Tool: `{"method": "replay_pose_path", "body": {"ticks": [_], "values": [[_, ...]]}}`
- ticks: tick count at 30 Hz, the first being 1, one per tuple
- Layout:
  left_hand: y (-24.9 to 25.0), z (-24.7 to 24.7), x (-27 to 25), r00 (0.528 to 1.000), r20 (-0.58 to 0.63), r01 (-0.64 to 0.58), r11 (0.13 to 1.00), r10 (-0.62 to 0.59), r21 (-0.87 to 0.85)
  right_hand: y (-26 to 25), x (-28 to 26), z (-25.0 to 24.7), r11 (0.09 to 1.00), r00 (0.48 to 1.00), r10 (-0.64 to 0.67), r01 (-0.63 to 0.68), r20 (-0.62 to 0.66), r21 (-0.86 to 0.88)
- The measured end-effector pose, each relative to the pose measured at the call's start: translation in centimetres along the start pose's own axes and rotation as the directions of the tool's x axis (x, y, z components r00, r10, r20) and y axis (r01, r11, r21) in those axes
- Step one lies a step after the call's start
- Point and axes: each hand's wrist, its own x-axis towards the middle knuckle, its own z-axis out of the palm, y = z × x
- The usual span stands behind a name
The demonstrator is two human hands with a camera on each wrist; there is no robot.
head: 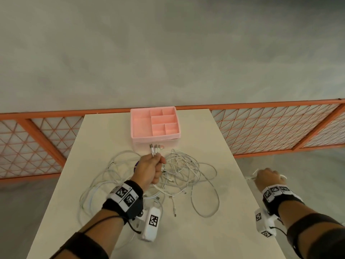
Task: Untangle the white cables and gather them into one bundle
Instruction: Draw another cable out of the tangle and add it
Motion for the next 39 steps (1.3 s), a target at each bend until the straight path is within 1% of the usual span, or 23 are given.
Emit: {"method": "replay_pose_path", "body": {"ticks": [1,3,4,5,7,8,9,11,13,15,16,18,20,23,25,28,31,33,34,36,38,39], "values": [[-0.3,0.0,-0.1,1.000,0.006,0.004,1.000,-0.004,0.012,-0.3,0.0,0.8,0.999,0.995,-0.022,0.025,0.100,-0.034],[-0.8,-0.2,-0.1,1.000,0.010,0.003,1.000,-0.003,0.028,-1.0,0.0,2.2,0.996,0.955,-0.068,0.080,0.290,-0.030],[-0.9,-0.3,-0.1,1.000,0.011,0.002,0.999,-0.002,0.032,-1.7,-0.3,2.1,0.995,0.932,-0.095,0.100,0.351,0.002],[-1.0,-0.4,-0.1,1.000,0.014,0.002,0.999,-0.002,0.033,-2.4,-0.6,1.7,0.992,0.920,-0.122,0.115,0.373,0.041],[-1.1,-0.5,0.0,1.000,0.024,0.005,0.999,-0.006,0.034,-4.6,-0.9,0.1,0.972,0.919,-0.223,0.183,0.324,0.147],[-1.1,-0.4,0.0,1.000,0.029,0.008,0.999,-0.009,0.035,-6.0,-1.1,-1.2,0.942,0.919,-0.292,0.229,0.263,0.245],[-1.0,-0.4,0.1,0.999,0.037,0.010,0.999,-0.011,0.034,-7.6,-1.3,-2.8,0.887,0.915,-0.362,0.279,0.180,0.367],[-0.9,-0.2,0.2,0.998,0.055,0.014,0.999,-0.015,0.031,-11.3,-2.6,-6.4,0.720,0.883,-0.469,0.388,-0.009,0.575],[-0.8,0.1,0.2,0.997,0.074,0.011,0.999,-0.013,0.033,-15.1,-4.4,-9.6,0.538,0.827,-0.540,0.482,-0.157,0.691],[-0.7,0.2,0.2,0.996,0.094,-0.001,0.999,-0.004,0.054,-18.5,-6.5,-12.3,0.374,0.752,-0.618,0.539,-0.231,0.755],[-0.6,0.2,0.1,0.995,0.100,-0.006,0.998,-0.001,0.067,-20.0,-7.4,-13.2,0.312,0.716,-0.655,0.547,-0.242,0.777],[-0.5,0.1,0.0,0.995,0.101,-0.009,0.996,0.000,0.089,-22.5,-8.9,-14.1,0.237,0.663,-0.711,0.537,-0.232,0.810],[-0.4,-0.3,0.0,0.995,0.098,-0.020,0.993,0.009,0.115,-24.4,-9.8,-14.3,0.228,0.639,-0.737,0.543,-0.222,0.808],[-0.4,-1.3,0.1,0.995,0.096,-0.049,0.983,0.033,0.178,-26.0,-10.7,-14.0,0.244,0.634,-0.729,0.592,-0.257,0.768],[-0.5,-2.0,0.1,0.995,0.097,-0.047,0.980,0.029,0.191,-26.6,-11.1,-13.8,0.241,0.627,-0.730,0.609,-0.273,0.756],[-0.9,-2.8,-0.2,0.993,0.114,0.008,0.989,-0.026,0.150,-27.4,-11.6,-13.8,0.255,0.611,-0.749,0.623,-0.256,0.739],[-1.3,-3.6,-0.5,0.985,0.148,0.068,0.991,-0.085,0.113,-28.1,-11.6,-13.8,0.297,0.595,-0.785,0.608,-0.175,0.736],[-1.3,-4.1,-0.7,0.979,0.165,0.110,0.993,-0.116,0.044,-28.4,-11.8,-13.7,0.309,0.606,-0.780,0.586,-0.152,0.749],[-1.2,-4.3,-0.7,0.977,0.167,0.133,0.991,-0.130,-0.009,-28.6,-11.8,-13.5,0.301,0.623,-0.766,0.564,-0.158,0.769],[-1.0,-4.9,-0.8,0.978,0.161,0.146,0.986,-0.132,-0.077,-29.2,-12.0,-13.2,0.276,0.675,-0.721,0.489,-0.158,0.828],[-1.2,-5.6,-0.9,0.981,0.161,0.120,0.990,-0.108,-0.068,-29.8,-12.2,-12.9,0.266,0.713,-0.686,0.434,-0.147,0.861],[-1.3,-6.0,-0.9,0.981,0.171,0.102,0.994,-0.092,-0.050,-29.9,-12.5,-12.9,0.268,0.714,-0.685,0.430,-0.144,0.862]]}}
